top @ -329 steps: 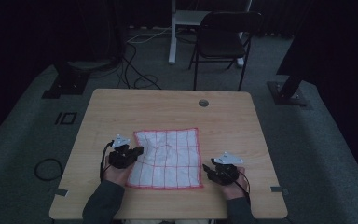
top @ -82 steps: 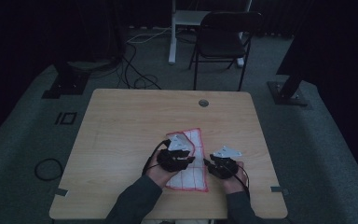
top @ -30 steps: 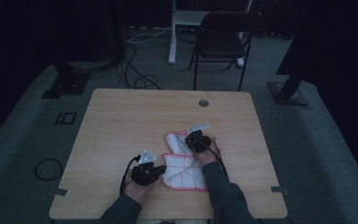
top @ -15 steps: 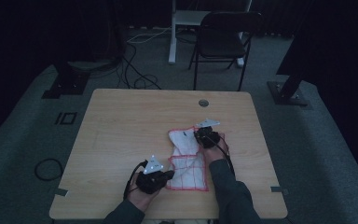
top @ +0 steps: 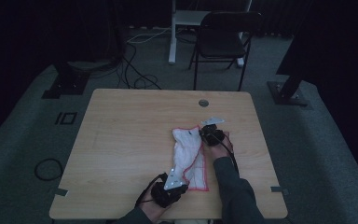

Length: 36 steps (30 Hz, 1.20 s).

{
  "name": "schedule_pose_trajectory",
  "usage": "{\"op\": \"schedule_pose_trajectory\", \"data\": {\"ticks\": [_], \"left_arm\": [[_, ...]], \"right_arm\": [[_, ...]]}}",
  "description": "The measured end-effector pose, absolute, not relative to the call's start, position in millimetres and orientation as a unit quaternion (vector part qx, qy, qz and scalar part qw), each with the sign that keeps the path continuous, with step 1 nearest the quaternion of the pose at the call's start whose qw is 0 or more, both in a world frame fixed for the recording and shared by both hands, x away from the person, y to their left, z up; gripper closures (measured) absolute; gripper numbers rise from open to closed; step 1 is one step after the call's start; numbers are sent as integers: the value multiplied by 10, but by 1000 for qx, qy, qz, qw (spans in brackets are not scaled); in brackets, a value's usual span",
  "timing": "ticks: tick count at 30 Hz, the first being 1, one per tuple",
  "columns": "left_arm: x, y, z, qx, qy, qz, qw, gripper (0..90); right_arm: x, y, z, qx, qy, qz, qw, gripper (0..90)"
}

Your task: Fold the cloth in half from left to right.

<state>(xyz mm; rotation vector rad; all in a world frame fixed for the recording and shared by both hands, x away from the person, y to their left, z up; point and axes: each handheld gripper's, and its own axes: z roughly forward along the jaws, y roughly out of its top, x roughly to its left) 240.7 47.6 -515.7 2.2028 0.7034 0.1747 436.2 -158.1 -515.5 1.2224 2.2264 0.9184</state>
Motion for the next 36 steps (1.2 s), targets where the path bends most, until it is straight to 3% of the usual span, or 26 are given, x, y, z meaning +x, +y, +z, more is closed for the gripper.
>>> {"op": "schedule_pose_trajectory", "data": {"ticks": [2, 3, 10, 23, 36], "left_arm": [[2407, 470, -5185, 873, 276, 64, 397, 742], [2406, 476, -5187, 873, 274, 65, 398, 731], [2541, 642, -5062, 856, 302, 100, 408, 711], [3300, 841, -5018, 816, 386, 146, 404, 687], [3815, 659, -5160, 807, 422, 123, 394, 646]], "right_arm": [[4367, -1592, -5166, 444, 804, 331, 218, 884], [4371, -1601, -5169, 447, 803, 331, 212, 874], [4326, -1669, -5106, 443, 800, 341, 216, 843], [4347, -1626, -5124, 437, 804, 343, 211, 801], [4512, -1513, -5237, 449, 802, 341, 199, 718]]}}
